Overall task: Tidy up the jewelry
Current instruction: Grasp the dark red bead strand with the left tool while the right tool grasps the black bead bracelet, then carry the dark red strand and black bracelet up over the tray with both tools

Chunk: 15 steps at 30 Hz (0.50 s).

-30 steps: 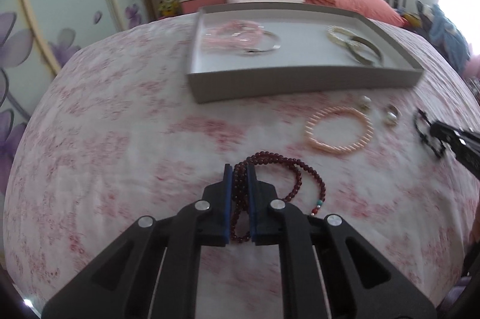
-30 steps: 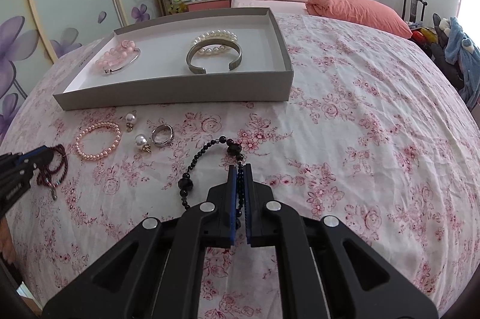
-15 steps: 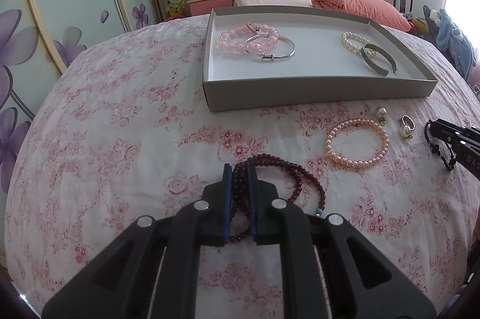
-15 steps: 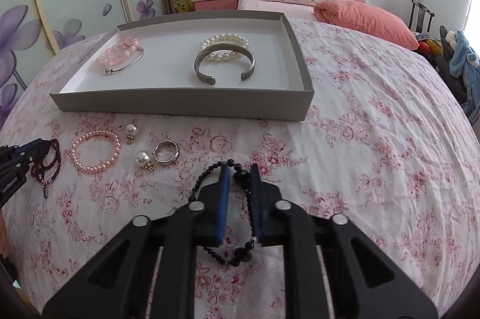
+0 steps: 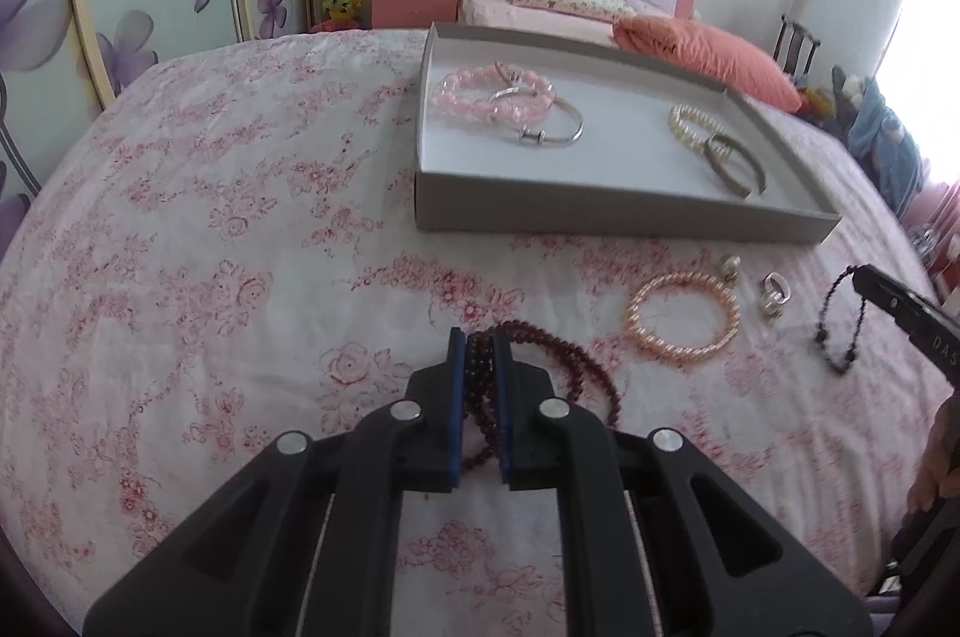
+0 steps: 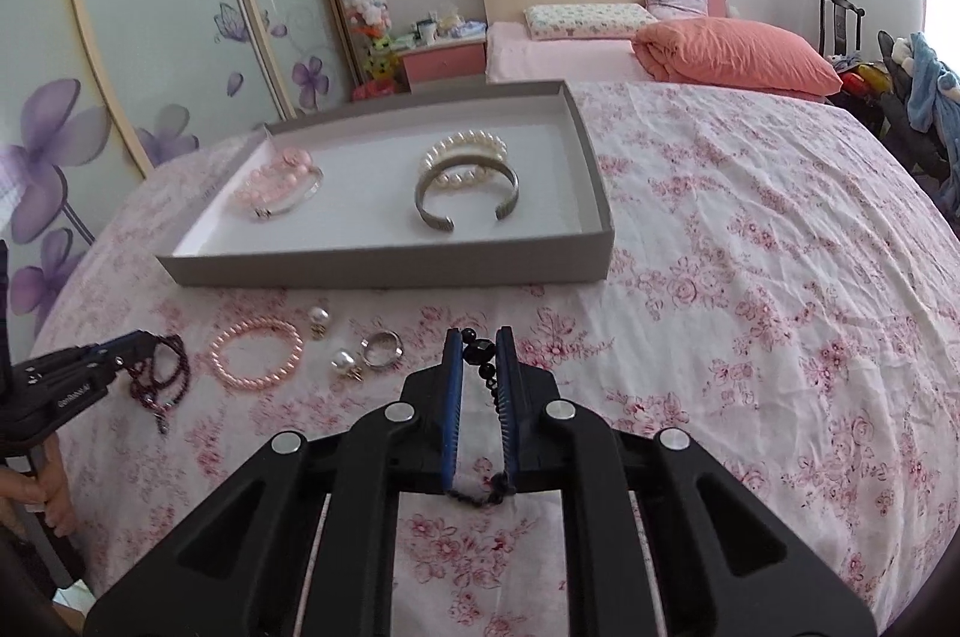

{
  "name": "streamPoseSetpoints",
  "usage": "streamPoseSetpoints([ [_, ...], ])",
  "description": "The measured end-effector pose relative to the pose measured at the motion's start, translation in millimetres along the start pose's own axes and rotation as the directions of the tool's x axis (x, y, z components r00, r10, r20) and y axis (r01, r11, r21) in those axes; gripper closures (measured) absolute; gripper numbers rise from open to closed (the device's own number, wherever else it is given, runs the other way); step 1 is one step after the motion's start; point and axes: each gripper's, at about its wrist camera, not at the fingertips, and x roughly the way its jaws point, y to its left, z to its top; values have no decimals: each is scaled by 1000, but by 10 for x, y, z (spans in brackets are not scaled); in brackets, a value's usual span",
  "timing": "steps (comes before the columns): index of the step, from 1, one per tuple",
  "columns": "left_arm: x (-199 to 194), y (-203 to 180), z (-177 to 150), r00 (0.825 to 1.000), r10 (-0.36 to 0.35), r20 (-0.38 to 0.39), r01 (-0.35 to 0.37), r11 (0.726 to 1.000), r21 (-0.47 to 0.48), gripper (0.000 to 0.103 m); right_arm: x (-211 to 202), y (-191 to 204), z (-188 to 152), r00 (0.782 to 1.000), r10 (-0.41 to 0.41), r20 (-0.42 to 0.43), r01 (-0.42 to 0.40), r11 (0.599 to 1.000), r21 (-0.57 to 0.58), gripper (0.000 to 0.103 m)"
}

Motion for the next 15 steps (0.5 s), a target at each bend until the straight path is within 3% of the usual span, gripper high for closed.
streamPoseSetpoints([
  [15,-319,-87,116,991,-96,93,98,995,-17,94,-202,161,53,996,73,57,-73,997,-2,91],
])
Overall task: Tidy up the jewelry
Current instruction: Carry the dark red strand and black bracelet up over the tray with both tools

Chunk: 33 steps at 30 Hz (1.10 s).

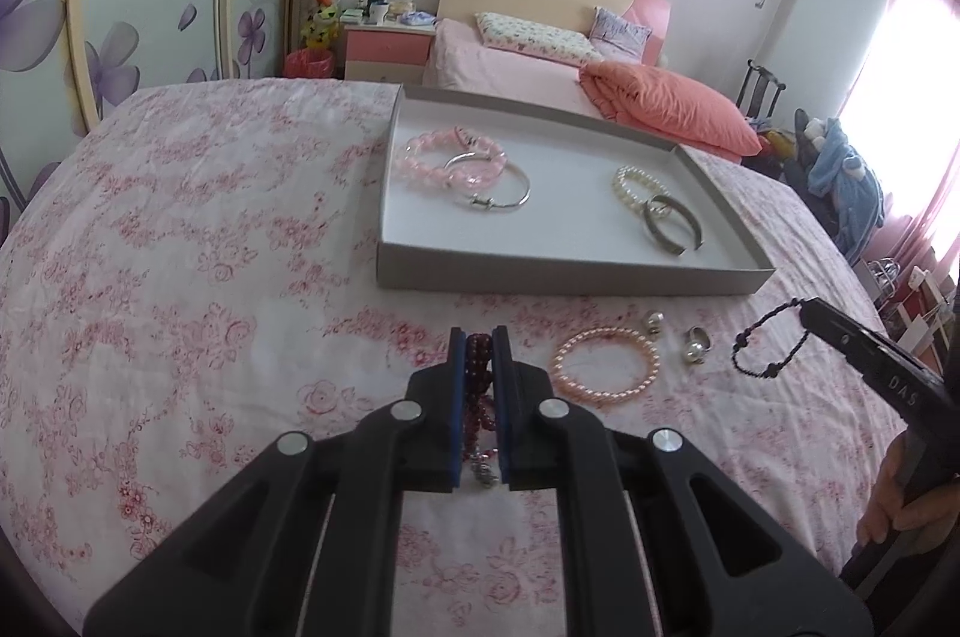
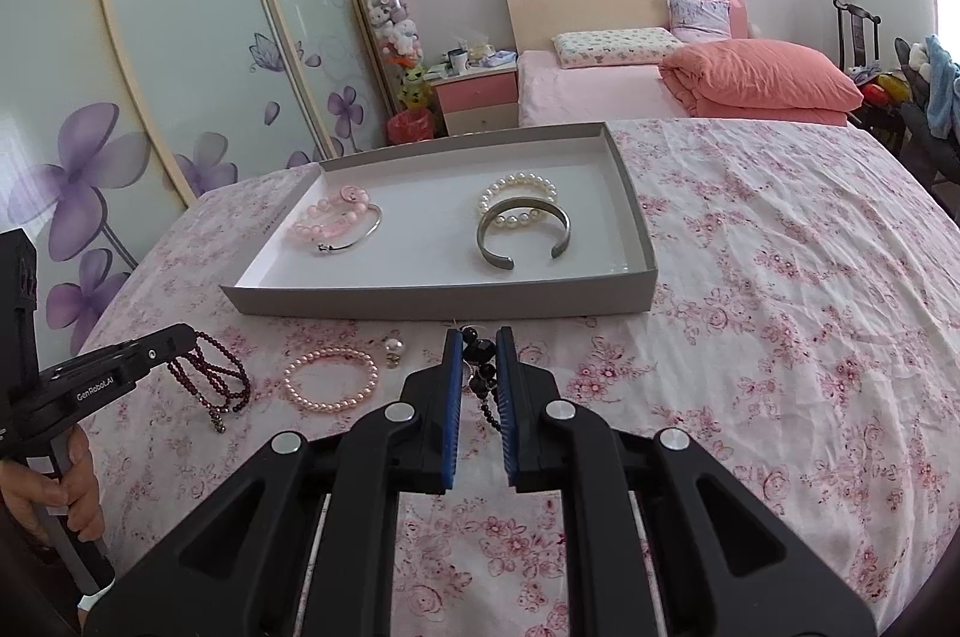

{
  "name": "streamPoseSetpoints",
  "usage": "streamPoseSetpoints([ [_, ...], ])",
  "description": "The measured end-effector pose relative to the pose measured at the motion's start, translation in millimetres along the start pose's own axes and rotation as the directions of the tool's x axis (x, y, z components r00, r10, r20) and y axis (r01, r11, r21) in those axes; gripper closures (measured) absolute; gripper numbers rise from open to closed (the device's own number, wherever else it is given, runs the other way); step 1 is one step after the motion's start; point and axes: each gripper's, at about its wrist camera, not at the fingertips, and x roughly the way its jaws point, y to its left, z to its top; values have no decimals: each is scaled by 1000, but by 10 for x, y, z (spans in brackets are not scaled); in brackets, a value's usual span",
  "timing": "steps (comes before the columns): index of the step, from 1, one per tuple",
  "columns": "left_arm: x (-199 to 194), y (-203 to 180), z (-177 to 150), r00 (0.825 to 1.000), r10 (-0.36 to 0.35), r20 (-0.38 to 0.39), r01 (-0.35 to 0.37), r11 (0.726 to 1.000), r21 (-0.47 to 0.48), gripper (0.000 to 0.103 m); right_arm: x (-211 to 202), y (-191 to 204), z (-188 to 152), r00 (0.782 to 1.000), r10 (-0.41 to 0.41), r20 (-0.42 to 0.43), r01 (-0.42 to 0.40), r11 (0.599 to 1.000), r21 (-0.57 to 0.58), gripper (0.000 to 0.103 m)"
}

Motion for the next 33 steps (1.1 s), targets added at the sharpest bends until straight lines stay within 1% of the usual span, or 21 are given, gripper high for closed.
streamPoseSetpoints([
  [7,-122,-68,43,999,-24,36,24,1000,3,94,-78,65,18,999,15,29,-15,1000,-2,91],
  [18,-328,-193,117,995,-36,96,34,999,25,94,-233,157,88,995,16,95,-15,1000,-19,91],
  [33,-613,-402,297,977,-45,206,32,997,69,94,-436,292,244,974,32,223,-21,998,-53,91],
])
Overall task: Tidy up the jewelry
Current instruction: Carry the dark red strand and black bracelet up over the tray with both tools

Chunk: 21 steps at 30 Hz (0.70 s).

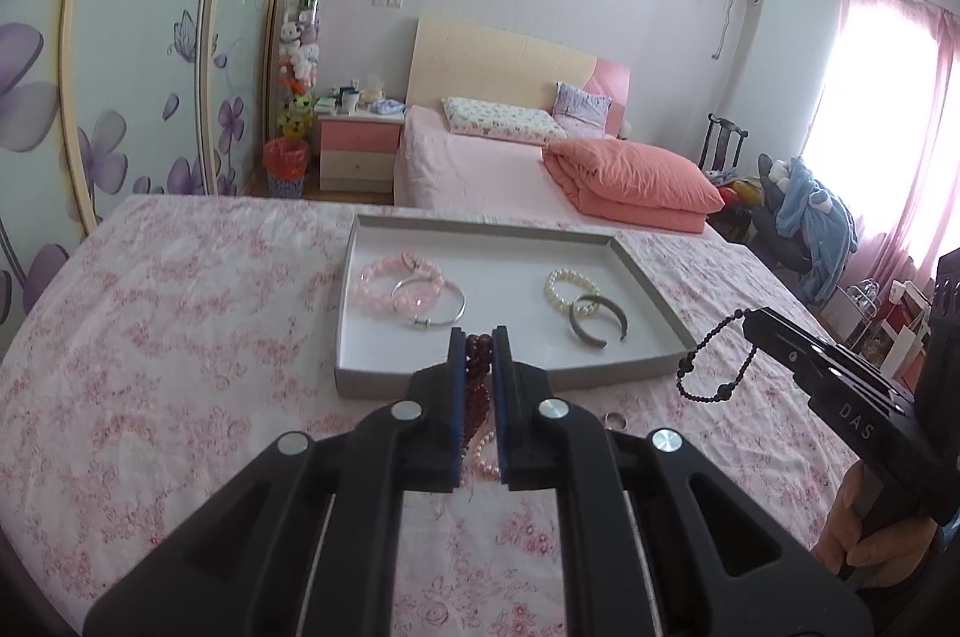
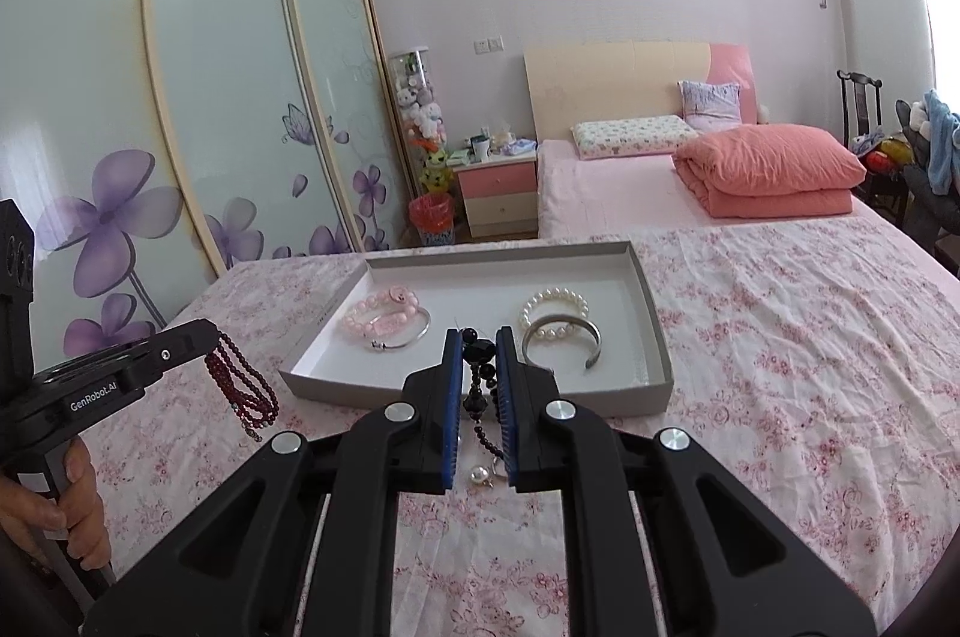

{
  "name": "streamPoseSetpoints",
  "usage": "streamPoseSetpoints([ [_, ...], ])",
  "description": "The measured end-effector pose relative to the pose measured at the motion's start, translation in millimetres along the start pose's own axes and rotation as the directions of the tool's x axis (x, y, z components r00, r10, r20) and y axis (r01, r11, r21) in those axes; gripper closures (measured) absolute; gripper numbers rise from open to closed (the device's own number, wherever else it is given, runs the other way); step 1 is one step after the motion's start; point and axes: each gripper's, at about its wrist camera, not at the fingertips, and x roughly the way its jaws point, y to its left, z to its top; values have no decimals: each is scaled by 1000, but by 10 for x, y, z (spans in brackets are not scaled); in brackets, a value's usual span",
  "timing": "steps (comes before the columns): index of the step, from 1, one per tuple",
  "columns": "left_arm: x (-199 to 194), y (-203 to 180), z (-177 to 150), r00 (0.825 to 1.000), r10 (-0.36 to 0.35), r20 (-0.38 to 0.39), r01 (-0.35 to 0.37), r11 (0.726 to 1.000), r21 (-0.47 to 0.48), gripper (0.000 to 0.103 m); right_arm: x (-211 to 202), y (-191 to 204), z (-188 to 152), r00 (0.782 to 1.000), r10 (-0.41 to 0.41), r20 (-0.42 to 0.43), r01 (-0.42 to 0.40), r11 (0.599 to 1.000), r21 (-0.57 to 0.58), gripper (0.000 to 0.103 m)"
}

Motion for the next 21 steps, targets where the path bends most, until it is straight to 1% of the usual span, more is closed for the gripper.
streamPoseSetpoints([
  [12,48,-76,174,1000,16,27,-16,1000,18,94,9,27,175,999,-3,50,4,1000,-25,91],
  [17,138,-83,289,999,15,28,-16,1000,16,94,96,16,270,998,-7,63,9,999,-33,91],
  [21,267,-70,387,999,29,30,-29,999,15,94,202,-9,341,998,-13,68,15,999,-35,91],
])
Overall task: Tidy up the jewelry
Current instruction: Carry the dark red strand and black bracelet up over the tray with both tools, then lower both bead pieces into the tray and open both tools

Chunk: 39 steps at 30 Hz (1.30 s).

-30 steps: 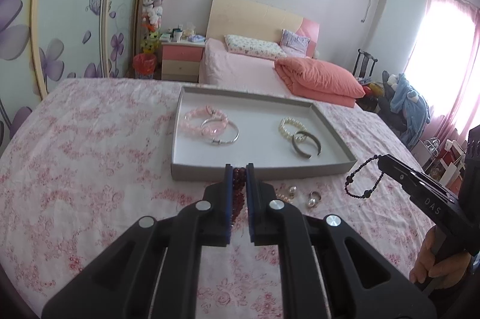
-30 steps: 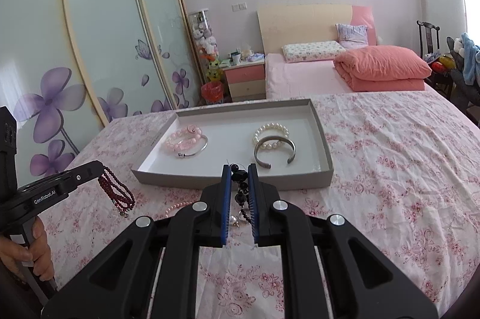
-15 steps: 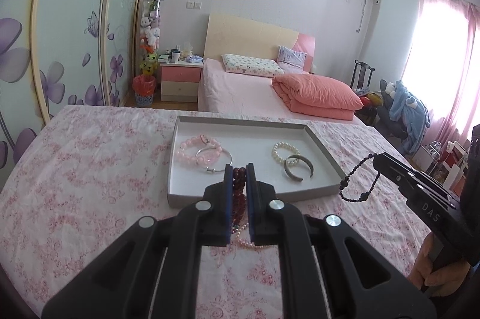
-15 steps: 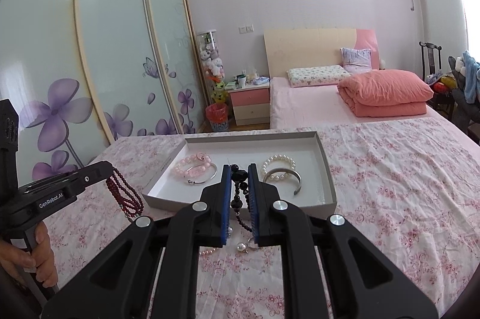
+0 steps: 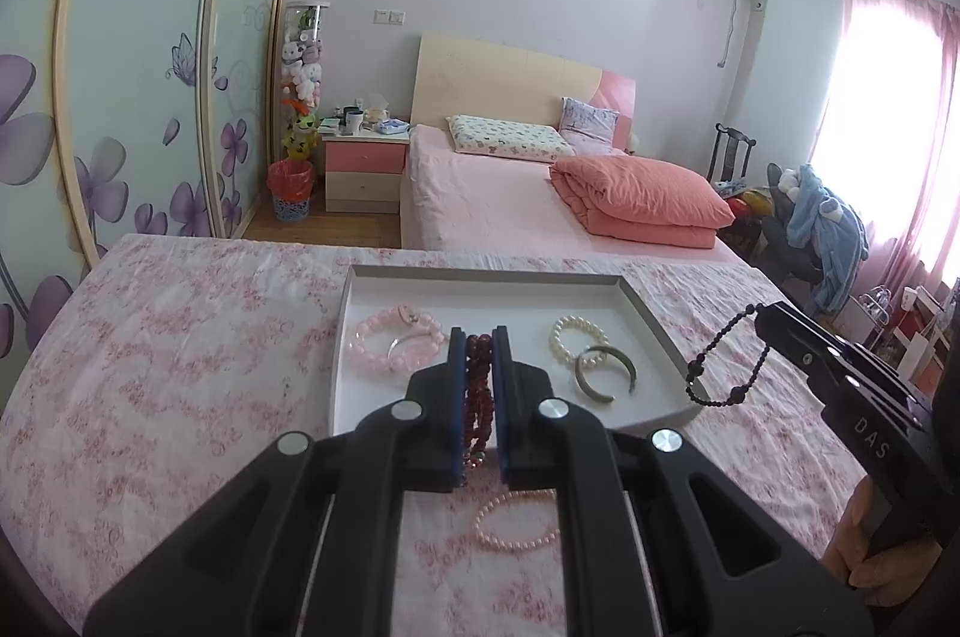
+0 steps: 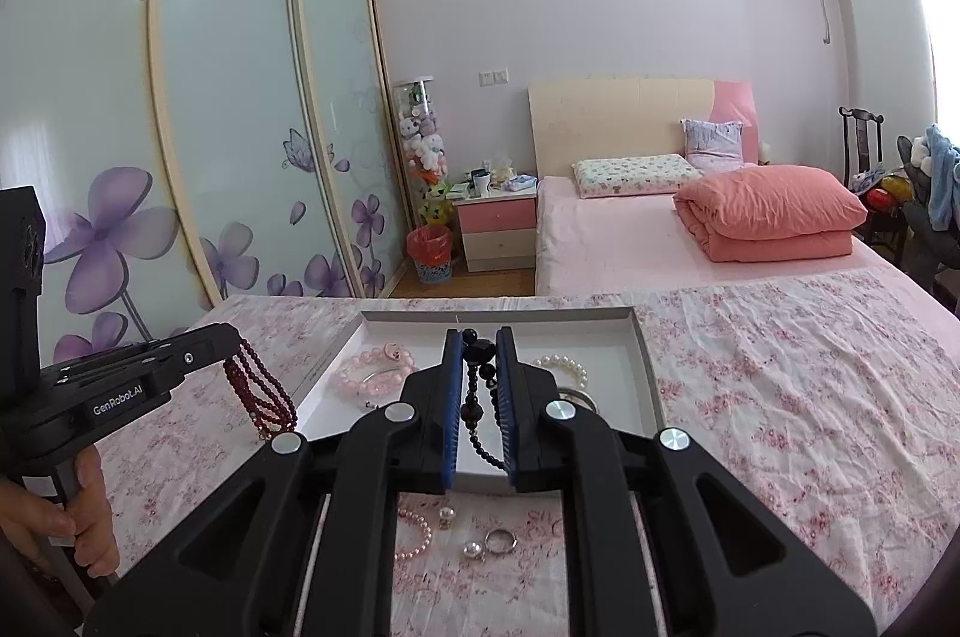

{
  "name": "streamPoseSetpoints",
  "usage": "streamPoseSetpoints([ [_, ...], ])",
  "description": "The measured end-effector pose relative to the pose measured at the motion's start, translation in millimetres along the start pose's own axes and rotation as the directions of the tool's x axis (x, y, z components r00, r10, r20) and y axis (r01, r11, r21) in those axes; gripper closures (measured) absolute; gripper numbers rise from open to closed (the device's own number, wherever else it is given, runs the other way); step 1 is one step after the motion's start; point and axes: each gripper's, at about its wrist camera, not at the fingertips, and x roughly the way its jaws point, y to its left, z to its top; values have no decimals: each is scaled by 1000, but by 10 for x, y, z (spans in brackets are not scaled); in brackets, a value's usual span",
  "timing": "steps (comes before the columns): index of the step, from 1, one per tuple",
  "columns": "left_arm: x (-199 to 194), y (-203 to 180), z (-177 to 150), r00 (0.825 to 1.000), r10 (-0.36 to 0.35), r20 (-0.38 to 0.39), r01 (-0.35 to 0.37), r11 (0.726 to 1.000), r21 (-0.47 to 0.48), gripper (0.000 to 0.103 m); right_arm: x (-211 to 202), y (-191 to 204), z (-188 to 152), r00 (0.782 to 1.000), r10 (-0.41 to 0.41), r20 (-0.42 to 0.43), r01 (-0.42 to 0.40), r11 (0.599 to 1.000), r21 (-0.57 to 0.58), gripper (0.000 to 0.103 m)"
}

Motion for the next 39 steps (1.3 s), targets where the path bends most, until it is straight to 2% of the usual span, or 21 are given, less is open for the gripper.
streamPoseSetpoints([
  [5,208,43,101,1000,18,-6,-18,1000,-2,94,194,-45,62,1000,-7,-6,7,1000,3,91],
  [11,547,93,193,999,38,-32,-38,999,4,94,574,-143,99,999,-13,-51,14,1000,22,91],
  [24,1223,210,308,994,20,-104,-24,999,-35,94,1271,-290,79,991,-22,-133,29,998,49,91],
  [33,1500,223,341,992,21,-125,-25,999,-36,94,1491,-345,78,984,-35,-174,44,998,50,90],
  [34,1517,228,339,992,26,-125,-31,999,-41,91,1480,-349,67,984,-34,-176,44,998,50,90],
  [36,1528,249,330,992,28,-127,-34,998,-52,83,1480,-364,56,983,-42,-179,51,998,46,83],
  [37,1523,263,323,992,31,-125,-39,998,-58,80,1462,-377,47,983,-47,-176,57,997,48,75],
  [38,1520,277,320,992,33,-125,-41,997,-62,80,1443,-383,40,983,-53,-173,63,997,51,68],
  [39,1515,297,311,991,35,-128,-44,997,-67,79,1431,-392,37,984,-56,-172,66,996,51,68],
])
